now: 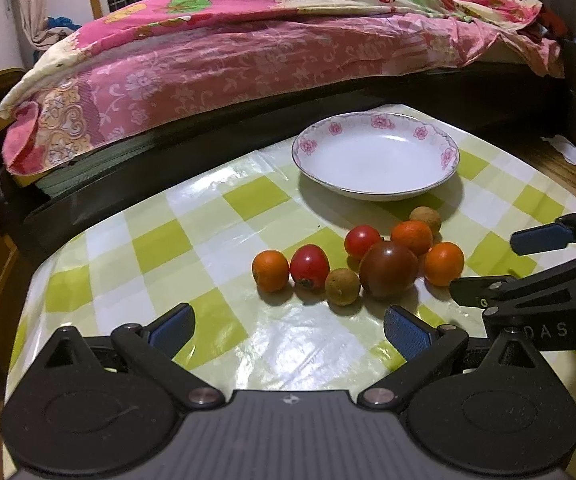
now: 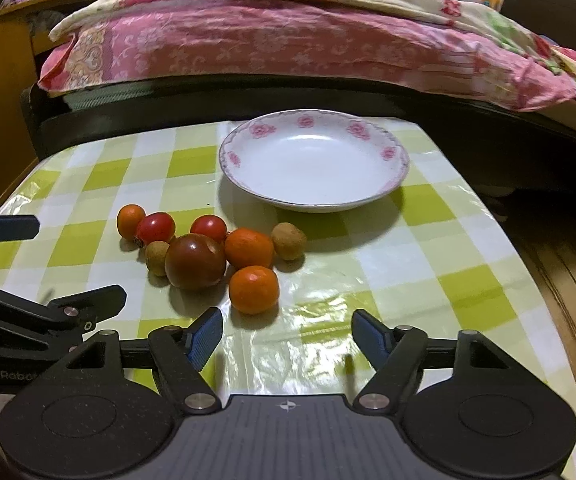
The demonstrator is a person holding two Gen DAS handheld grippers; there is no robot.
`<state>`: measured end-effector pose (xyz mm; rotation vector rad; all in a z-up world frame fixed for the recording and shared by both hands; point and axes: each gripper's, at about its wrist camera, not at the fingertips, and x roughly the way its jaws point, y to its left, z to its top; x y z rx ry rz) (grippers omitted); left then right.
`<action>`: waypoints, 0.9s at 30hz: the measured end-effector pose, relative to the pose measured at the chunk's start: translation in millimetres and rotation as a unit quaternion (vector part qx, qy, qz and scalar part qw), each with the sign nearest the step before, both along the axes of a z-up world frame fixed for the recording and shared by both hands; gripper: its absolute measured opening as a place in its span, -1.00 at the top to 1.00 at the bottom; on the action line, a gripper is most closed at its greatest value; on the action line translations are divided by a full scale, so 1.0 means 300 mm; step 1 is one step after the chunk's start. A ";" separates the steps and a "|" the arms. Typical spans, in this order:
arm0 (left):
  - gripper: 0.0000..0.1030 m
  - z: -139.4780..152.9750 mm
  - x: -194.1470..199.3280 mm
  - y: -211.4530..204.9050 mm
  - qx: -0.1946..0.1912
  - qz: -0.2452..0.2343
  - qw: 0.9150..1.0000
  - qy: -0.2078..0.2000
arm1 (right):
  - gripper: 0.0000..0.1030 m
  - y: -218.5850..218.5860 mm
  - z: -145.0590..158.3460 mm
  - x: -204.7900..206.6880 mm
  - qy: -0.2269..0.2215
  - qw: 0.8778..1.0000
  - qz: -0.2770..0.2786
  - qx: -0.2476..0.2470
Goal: Organize fruits
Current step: 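Move both tools toward the fruit cluster beside the white plate, then grasp an orange mandarin with the right tool while the left tool grasps the large dark-red tomato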
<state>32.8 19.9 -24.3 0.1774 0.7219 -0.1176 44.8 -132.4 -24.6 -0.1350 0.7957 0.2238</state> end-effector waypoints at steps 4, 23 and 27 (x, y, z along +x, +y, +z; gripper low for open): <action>-1.00 -0.024 0.040 0.017 -0.009 -0.012 1.000 0.006 | -0.19 0.005 -0.019 0.041 0.008 1.000 0.013 0.003; -0.51 -0.016 0.042 -0.050 -0.036 -0.108 0.993 0.001 | 0.47 -0.017 -0.028 0.086 0.031 0.998 0.041 0.036; -0.50 -0.005 0.045 -0.086 -0.023 -0.128 0.991 -0.009 | 0.47 -0.048 -0.014 0.076 0.030 0.998 0.031 0.044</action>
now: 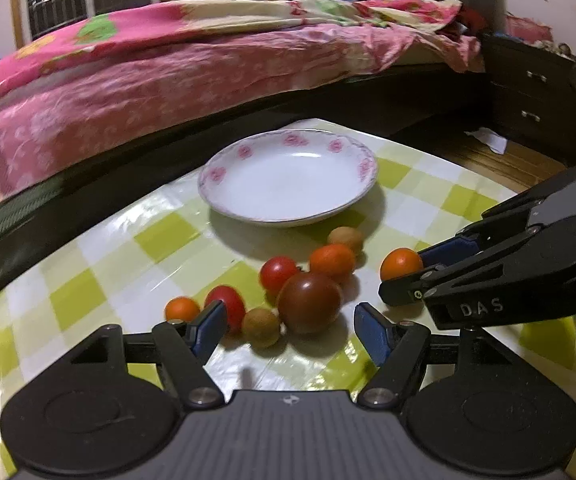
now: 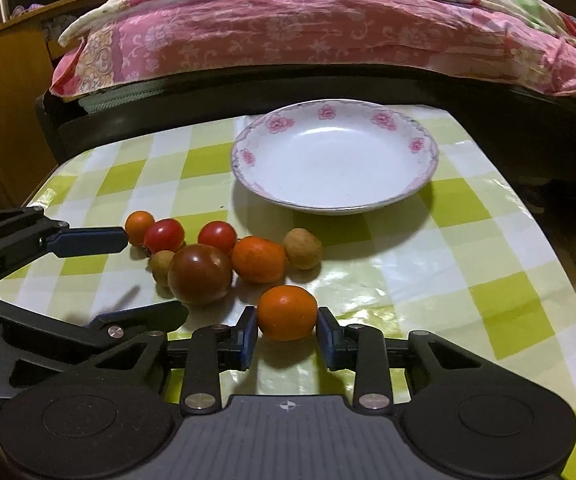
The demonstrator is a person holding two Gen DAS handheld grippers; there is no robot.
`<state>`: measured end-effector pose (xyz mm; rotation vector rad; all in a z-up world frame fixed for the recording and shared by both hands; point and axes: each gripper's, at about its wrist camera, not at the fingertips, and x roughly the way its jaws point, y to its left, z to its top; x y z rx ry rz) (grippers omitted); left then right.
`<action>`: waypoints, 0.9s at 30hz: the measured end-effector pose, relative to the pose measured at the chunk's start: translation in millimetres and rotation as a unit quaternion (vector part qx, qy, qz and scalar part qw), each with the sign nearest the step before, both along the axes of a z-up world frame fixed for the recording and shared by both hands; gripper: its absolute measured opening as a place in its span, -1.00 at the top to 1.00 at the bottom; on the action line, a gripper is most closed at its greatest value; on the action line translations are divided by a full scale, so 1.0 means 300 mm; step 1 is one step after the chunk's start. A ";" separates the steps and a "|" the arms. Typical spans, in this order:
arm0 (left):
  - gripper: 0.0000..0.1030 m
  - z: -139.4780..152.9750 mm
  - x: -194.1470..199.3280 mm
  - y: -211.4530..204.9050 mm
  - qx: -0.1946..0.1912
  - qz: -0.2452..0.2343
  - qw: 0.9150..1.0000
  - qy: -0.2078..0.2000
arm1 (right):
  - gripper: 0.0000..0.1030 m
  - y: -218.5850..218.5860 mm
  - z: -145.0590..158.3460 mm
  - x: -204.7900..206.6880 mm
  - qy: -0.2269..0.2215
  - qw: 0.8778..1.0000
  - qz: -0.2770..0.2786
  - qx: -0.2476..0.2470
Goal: Organize fruits
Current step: 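Grasp an orange mandarin with the right tool while the left tool grasps the large dark-red tomato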
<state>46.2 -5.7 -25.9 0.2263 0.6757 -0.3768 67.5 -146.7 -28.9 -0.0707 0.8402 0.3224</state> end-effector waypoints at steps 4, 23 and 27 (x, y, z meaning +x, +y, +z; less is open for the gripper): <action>-0.50 -0.006 0.016 -0.054 0.025 -0.031 0.999 -0.009 | 0.47 -0.038 0.007 -0.002 0.002 1.000 -0.022 -0.002; -0.17 -0.057 0.097 -0.121 0.067 -0.033 0.997 0.024 | 0.46 -0.059 -0.006 0.020 0.022 0.999 -0.035 0.001; 0.09 -0.043 0.096 -0.110 0.069 -0.031 0.997 0.029 | 0.46 -0.063 -0.005 0.024 0.023 0.999 -0.039 -0.002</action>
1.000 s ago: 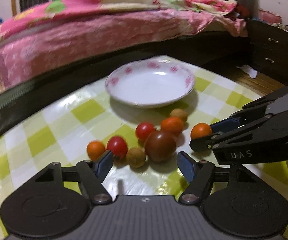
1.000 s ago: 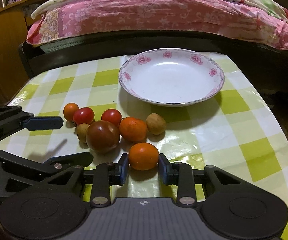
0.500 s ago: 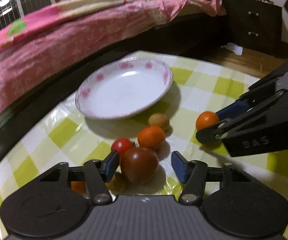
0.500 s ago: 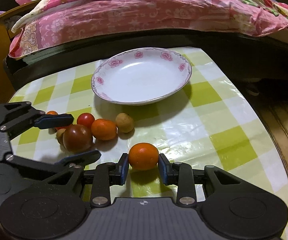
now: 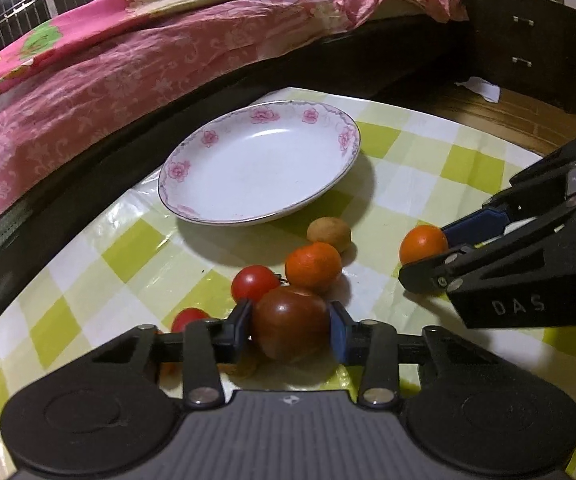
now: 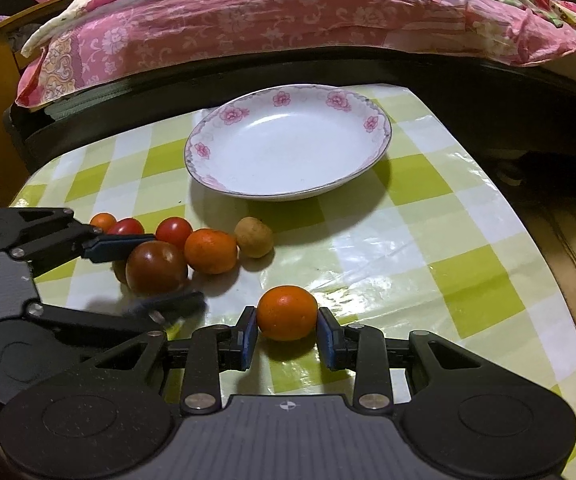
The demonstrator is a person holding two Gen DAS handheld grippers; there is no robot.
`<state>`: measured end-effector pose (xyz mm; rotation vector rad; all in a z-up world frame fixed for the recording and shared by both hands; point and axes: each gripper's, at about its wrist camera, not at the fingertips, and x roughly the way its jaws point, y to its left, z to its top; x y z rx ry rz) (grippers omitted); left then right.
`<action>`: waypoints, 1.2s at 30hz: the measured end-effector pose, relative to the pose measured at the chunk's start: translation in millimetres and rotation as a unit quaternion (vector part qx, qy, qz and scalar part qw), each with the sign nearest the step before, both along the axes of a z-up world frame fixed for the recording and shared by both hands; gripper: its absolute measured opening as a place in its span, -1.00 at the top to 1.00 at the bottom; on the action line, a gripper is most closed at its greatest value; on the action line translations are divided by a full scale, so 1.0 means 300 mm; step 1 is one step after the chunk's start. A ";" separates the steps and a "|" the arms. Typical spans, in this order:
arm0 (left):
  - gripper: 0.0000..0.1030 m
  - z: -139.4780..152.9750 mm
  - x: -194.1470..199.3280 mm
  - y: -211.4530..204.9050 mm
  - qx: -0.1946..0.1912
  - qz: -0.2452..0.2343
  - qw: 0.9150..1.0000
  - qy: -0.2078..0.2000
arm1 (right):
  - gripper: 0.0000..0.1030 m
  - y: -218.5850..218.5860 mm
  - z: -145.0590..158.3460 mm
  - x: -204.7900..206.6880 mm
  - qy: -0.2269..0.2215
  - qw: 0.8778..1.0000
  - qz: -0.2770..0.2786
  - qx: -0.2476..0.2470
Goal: Organize fruits
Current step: 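Grasp an orange mandarin with the right tool while the left tool grasps the large dark-red tomato, then carry the mandarin in the right tool while the left tool carries the dark tomato over the plate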
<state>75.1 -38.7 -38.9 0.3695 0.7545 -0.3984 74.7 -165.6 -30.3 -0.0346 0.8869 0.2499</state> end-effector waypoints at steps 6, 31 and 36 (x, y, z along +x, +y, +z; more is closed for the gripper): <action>0.09 0.012 -0.045 -0.005 0.000 -0.010 1.000 0.013 | 0.46 -0.006 0.010 -0.003 -0.002 1.000 -0.001 0.003; 0.09 -0.001 -0.147 0.018 -0.014 0.028 0.999 0.032 | 0.47 0.027 0.000 -0.054 -0.011 0.999 0.033 -0.038; 0.09 0.001 -0.124 0.033 -0.034 0.054 0.997 0.047 | 0.46 0.073 -0.011 -0.067 -0.017 0.997 0.037 -0.061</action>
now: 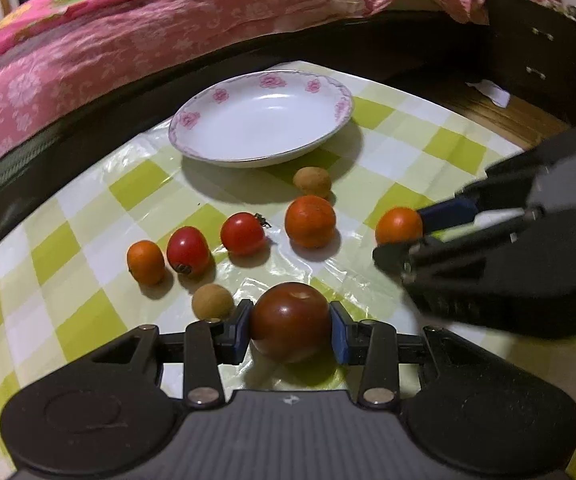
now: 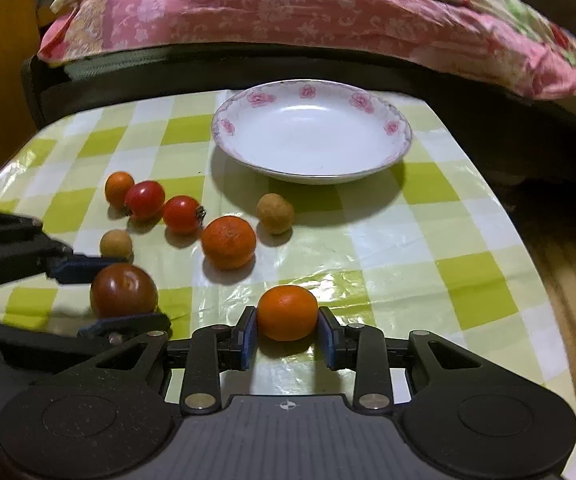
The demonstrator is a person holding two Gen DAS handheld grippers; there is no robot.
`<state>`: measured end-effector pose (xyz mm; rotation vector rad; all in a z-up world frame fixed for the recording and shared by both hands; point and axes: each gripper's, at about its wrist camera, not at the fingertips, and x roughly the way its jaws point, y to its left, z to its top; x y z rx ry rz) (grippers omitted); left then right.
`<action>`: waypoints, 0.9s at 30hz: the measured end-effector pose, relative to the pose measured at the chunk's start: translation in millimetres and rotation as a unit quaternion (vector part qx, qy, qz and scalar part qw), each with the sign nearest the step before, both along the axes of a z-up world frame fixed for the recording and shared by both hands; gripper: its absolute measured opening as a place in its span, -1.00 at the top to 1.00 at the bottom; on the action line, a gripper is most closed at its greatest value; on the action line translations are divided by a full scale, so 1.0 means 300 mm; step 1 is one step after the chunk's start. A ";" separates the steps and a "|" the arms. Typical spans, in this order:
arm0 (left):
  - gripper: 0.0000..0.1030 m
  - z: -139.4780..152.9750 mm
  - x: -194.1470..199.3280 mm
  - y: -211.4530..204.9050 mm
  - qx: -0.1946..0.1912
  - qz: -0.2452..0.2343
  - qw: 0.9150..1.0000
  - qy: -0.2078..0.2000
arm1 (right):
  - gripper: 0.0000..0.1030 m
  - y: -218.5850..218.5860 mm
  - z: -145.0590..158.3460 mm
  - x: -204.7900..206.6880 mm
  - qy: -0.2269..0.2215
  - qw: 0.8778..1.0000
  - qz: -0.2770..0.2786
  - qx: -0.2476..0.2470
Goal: Organize fruits
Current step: 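Carry the mandarin in the right tool while the left tool carries the dark tomato over the plate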
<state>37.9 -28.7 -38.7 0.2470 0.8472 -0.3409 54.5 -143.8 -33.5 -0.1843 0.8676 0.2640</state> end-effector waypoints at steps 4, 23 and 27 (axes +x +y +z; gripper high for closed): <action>0.09 0.003 0.009 -0.002 -0.005 0.018 1.000 0.010 | 0.47 0.017 0.003 0.009 0.002 1.000 0.000 -0.003; 0.09 0.113 0.070 -0.014 0.012 0.085 0.996 0.002 | 0.47 -0.019 0.084 0.044 0.002 0.999 -0.031 0.043; 0.10 0.125 0.083 -0.017 0.010 0.082 0.997 -0.003 | 0.46 -0.030 0.094 0.052 -0.002 0.998 -0.040 0.051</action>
